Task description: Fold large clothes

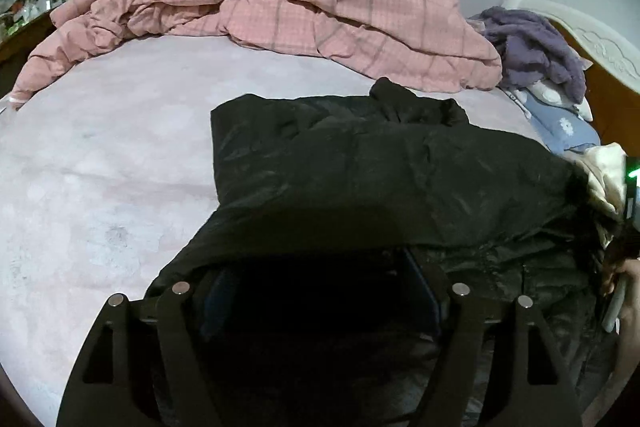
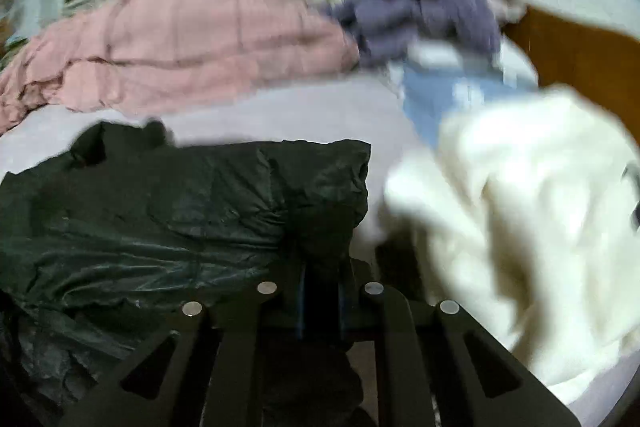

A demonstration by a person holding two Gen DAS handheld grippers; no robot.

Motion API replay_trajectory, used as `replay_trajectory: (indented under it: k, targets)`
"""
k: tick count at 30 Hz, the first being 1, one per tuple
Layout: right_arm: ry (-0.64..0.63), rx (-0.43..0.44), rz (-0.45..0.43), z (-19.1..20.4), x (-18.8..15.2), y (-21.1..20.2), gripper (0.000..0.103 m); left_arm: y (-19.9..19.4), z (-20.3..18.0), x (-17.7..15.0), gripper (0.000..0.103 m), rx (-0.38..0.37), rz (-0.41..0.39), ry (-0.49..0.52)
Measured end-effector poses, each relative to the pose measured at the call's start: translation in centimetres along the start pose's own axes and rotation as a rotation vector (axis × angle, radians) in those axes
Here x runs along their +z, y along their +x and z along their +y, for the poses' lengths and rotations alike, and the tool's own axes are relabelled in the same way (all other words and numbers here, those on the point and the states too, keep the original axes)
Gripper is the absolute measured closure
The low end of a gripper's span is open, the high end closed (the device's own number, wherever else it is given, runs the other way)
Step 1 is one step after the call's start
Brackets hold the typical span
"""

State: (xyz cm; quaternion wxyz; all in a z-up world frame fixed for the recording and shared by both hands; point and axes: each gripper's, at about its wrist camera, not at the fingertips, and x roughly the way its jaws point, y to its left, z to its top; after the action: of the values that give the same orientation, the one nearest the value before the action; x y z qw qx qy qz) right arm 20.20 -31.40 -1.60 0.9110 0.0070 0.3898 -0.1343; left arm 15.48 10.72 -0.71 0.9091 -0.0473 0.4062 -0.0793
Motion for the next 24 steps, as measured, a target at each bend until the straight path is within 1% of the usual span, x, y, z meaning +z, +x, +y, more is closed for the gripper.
replay_trajectory:
  k: [2, 3, 4, 5, 6, 7, 8, 9, 10, 11, 12, 13, 14, 15, 16, 18, 19, 21, 22, 24]
  targets:
    - [0.019, 0.044, 0.137, -0.5, -0.7, 2.5, 0.083, 0.1, -0.1, -0.2, 0.029, -0.009, 0.028, 0.011]
    - [0.034, 0.054, 0.15, -0.7, -0.9, 2.8, 0.081, 0.0, -0.1, -0.3, 0.029, -0.023, 0.049, 0.023]
    - [0.043, 0.054, 0.131, -1.1, -1.0, 2.3, 0.073, -0.1, -0.2, -0.5, 0.029, -0.041, 0.069, 0.028]
    - [0.046, 0.037, 0.108, -1.3, -0.8, 1.7, 0.058, -0.7, -0.4, -0.9, 0.029, -0.08, 0.083, 0.023]
    - [0.05, 0.02, 0.079, -1.5, -0.4, 1.1, 0.052, -1.5, -0.4, -1.2, 0.029, -0.152, 0.091, 0.012]
    - [0.067, 0.036, 0.025, -1.9, 0.0, -0.1, 0.052, -2.1, -0.7, -1.3, 0.029, -0.201, 0.083, 0.005]
    - [0.083, 0.063, -0.003, -2.0, 0.2, -0.8, 0.052, -2.8, -1.0, -1.2, 0.029, -0.211, 0.055, 0.01]
    - [0.104, 0.099, -0.026, -2.3, 0.6, -1.6, 0.05, -3.5, -1.3, -1.0, 0.029, -0.162, 0.003, 0.032]
    - [0.126, 0.15, -0.044, -2.4, 1.0, -2.5, 0.048, -4.1, -1.6, -0.8, 0.029, -0.043, -0.073, 0.054]
    - [0.13, 0.181, -0.05, -2.4, 1.1, -3.0, 0.044, -4.2, -1.7, -0.6, 0.029, 0.079, -0.123, 0.06]
    - [0.126, 0.216, -0.049, -2.1, 1.4, -3.4, 0.043, -4.0, -1.6, -0.2, 0.032, 0.209, -0.162, 0.061]
    - [0.111, 0.254, -0.033, -1.5, 1.6, -3.7, 0.043, -3.5, -1.4, 0.0, 0.033, 0.256, -0.181, 0.063]
    - [0.082, 0.295, 0.009, -0.8, 1.7, -3.6, 0.043, -2.8, -0.8, 0.5, 0.036, 0.243, -0.177, 0.055]
    - [0.055, 0.316, 0.053, 0.0, 1.6, -3.5, 0.043, -2.0, -0.2, 0.9, 0.041, 0.212, -0.15, 0.035]
    - [0.027, 0.326, 0.104, 0.9, 1.4, -3.0, 0.043, -1.1, 0.4, 1.3, 0.043, 0.185, -0.117, 0.006]
    - [-0.02, 0.296, 0.185, 2.3, 0.7, -1.5, 0.043, 0.4, 1.5, 1.5, 0.046, 0.155, -0.07, -0.032]
    - [-0.04, 0.266, 0.231, 2.9, 0.0, -0.5, 0.043, 1.2, 1.7, 1.3, 0.047, 0.184, -0.033, -0.042]
    - [-0.04, 0.233, 0.29, 3.2, -1.6, 1.2, 0.043, 3.1, 2.4, 0.6, 0.051, 0.317, 0.044, -0.06]
    - [-0.038, 0.228, 0.298, 3.1, -2.3, 1.7, 0.043, 3.8, 2.9, 0.4, 0.051, 0.33, 0.068, -0.071]
    - [-0.045, 0.224, 0.283, 3.0, -2.6, 1.4, 0.043, 5.0, 3.8, 0.1, 0.053, 0.293, 0.116, -0.115]
